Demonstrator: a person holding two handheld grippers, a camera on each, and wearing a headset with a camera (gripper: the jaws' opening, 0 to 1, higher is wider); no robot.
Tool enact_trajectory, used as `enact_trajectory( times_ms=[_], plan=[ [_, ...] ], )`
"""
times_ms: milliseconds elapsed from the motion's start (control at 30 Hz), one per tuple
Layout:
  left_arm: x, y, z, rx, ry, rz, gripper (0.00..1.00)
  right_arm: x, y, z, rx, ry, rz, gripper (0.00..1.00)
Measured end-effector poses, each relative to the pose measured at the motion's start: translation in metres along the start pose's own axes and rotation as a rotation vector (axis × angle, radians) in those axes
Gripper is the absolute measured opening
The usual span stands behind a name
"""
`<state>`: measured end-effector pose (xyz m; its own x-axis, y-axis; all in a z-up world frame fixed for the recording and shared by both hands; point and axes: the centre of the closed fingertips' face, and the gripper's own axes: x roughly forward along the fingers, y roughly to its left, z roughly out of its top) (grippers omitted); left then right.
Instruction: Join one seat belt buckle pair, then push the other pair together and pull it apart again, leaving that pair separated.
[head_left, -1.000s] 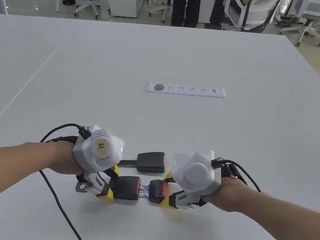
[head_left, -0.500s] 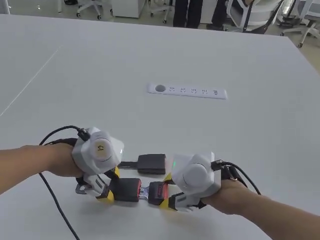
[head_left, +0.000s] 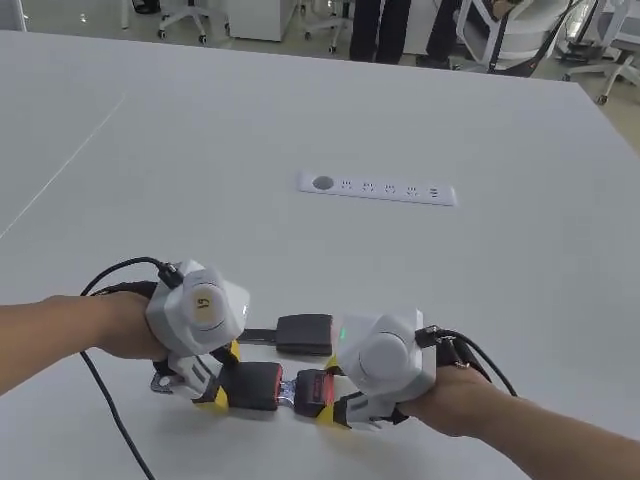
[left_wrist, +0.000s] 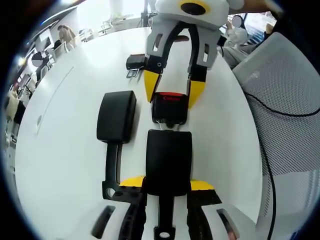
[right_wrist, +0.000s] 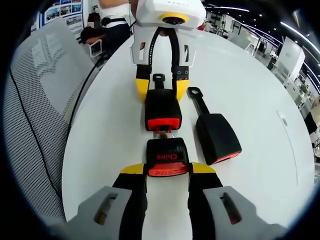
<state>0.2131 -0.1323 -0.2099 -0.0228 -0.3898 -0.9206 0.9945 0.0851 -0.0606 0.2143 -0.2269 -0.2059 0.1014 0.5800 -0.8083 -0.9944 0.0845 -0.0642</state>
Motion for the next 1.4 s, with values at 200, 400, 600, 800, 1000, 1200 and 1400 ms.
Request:
enact_trajectory(
  times_ms=[200,400,600,800,1000,1200,1400],
  plan=[
    [0.000,0.001,0.000,0.003,-0.009,0.003,0.31,0.001,0.000,0.000,-0.001,0.005,0.003,0.28],
    [0.000,0.000,0.001,0.011,-0.002,0.004,0.31,0.006,-0.001,0.008,0.004,-0.003,0.007,0.28],
    [0.000,0.000,0.002,0.006,-0.013,0.008,0.30,0.005,0.002,0.008,0.017,-0.004,0.002,0.28],
    [0.001,-0.001,0.001,0.023,0.010,0.001,0.30,0.004,0.005,0.011,0.021,0.001,-0.002,0.28],
    [0.001,-0.002,0.001,0.025,0.016,0.001,0.31,0.001,0.008,0.011,0.012,0.000,-0.002,0.29],
    [0.001,-0.002,0.002,0.043,0.012,0.002,0.31,0.002,0.007,0.011,-0.023,-0.002,-0.001,0.29],
    [0.002,-0.002,0.004,0.047,0.022,-0.004,0.31,0.003,0.005,0.010,-0.019,-0.030,0.002,0.28]
  ],
)
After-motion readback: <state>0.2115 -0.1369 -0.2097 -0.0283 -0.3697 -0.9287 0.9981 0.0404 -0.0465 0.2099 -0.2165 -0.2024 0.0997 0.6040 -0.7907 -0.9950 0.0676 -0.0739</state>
